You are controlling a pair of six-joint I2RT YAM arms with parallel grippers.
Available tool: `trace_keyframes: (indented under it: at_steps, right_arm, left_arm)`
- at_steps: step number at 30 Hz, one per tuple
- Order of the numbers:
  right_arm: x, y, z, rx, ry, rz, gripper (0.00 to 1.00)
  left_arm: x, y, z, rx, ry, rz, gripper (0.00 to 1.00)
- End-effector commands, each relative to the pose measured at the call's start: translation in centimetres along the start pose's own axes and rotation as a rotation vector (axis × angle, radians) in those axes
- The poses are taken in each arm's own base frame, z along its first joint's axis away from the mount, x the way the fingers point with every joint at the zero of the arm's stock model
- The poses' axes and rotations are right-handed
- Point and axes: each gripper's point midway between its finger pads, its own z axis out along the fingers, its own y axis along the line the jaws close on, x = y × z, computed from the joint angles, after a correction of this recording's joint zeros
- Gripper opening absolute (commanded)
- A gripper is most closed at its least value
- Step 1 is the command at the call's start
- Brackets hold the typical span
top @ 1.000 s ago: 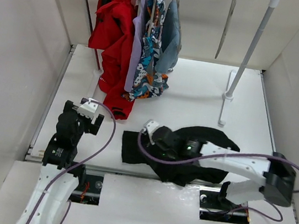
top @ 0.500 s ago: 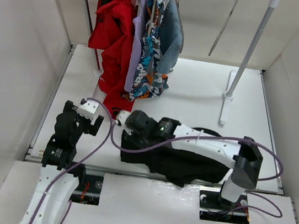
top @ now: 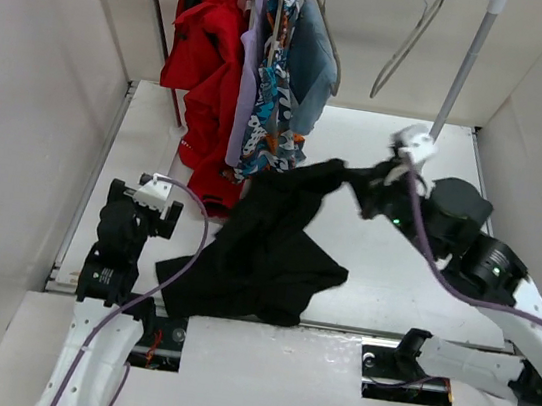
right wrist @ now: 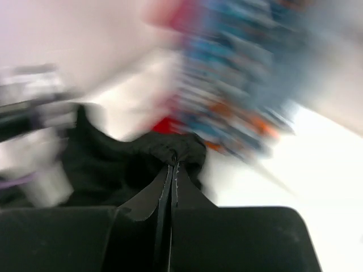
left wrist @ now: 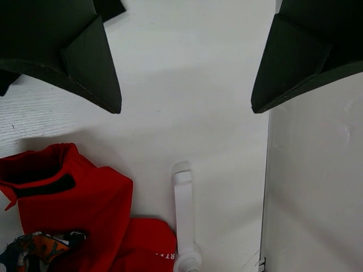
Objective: Place the trousers on the hanger
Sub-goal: Flatten out the trousers at the center of the board.
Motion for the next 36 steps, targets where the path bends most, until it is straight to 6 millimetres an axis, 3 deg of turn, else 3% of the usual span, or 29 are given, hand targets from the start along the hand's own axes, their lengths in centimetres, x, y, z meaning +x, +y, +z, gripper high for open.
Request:
trace_keyframes:
  at_steps: [1,2,3,4,5,6,7,8,9,11,15,17,19,20,21,24,26,27,31,32,34,36]
  right_arm:
    - [7.7,-10.2,-4.2,0.474,0.196,0.147,0.00]
    - [9.2,-11.8,-5.4,0.543,0.241,0.167,0.00]
    - [10.8,-14.9,-7.1,0.657,0.286,0.204,0.00]
    - [14.2,-16.1,-8.7,0.726,0.396,0.226,0.00]
    - [15.5,-17.3,-9.9,0.787,0.423,0.272,0.00]
    - [16.9,-17.7,-10.0,0.772,0.455,0.321,0.09]
    - [19.4,-19.7,-11.5,0.849,0.504,0.387,0.35]
    - [20.8,-20.1,-11.6,0.844,0.542,0.434,0.85]
    - [21.8,-20.2,-11.4,0.827,0.557,0.475,1.00]
    - [23.4,-19.8,-11.1,0.781,0.585,0.534,1.00]
    - [24.1,-19.3,-11.2,0.776,0.603,0.486,1.00]
    - [24.5,-17.6,-10.5,0.700,0.625,0.461,1.00]
    - [25.7,-16.4,-9.4,0.625,0.650,0.450,1.00]
    - [26.5,-15.4,-9.0,0.580,0.678,0.461,1.00]
    - [27.0,-14.9,-8.4,0.556,0.693,0.452,1.00]
    - [28.8,-15.2,-8.2,0.620,0.740,0.544,1.00]
    - [29.5,-16.1,-8.1,0.699,0.704,0.622,1.00]
    - [29.7,-16.8,-8.4,0.748,0.689,0.642,1.00]
    - [30.4,-18.1,-9.2,0.861,0.628,0.729,1.00]
    - [31.0,-18.3,-9.3,0.872,0.631,0.724,1.00]
    - [32.1,-18.1,-9.1,0.866,0.638,0.753,1.00]
    - [34.3,-18.3,-9.0,0.869,0.664,0.786,0.97]
  left_arm:
    - [-3.9,1.4,0.0,-0.037,-0.107,-0.011,0.96]
    - [-4.7,1.2,0.0,-0.010,-0.120,0.012,0.95]
    - [-5.4,1.1,0.4,0.009,-0.113,0.013,0.91]
    - [-5.8,1.0,0.7,0.028,-0.109,0.030,0.88]
    - [-5.9,0.7,1.0,0.054,-0.089,0.042,0.85]
    - [-6.8,0.2,1.0,0.111,-0.090,0.088,0.82]
    - [-6.2,-0.6,2.0,0.172,-0.035,0.123,0.77]
    - [-6.3,-1.2,2.2,0.223,-0.017,0.157,0.77]
    - [-5.6,-2.4,2.0,0.306,0.022,0.185,0.77]
    - [-6.3,-2.8,2.3,0.372,0.046,0.294,0.78]
    - [-4.5,-4.1,1.5,0.475,0.121,0.536,0.84]
    - [-0.5,-5.0,1.1,0.523,0.226,0.657,0.89]
    - [1.6,-6.4,0.9,0.585,0.245,0.788,0.90]
    - [3.6,-7.2,1.0,0.621,0.278,0.822,0.92]
    - [4.0,-8.2,0.8,0.661,0.265,0.864,0.94]
    - [5.6,-11.2,0.5,0.785,0.243,0.952,0.98]
    - [6.3,-12.4,0.6,0.817,0.245,0.988,0.98]
    - [7.5,-12.6,1.1,0.821,0.284,1.033,0.98]
    - [10.2,-14.1,1.5,0.848,0.358,1.131,0.87]
    - [10.3,-14.5,1.5,0.849,0.359,1.120,0.77]
    - [9.9,-14.9,1.9,0.839,0.342,1.090,0.68]
    - [9.5,-15.3,1.9,0.838,0.321,1.051,0.46]
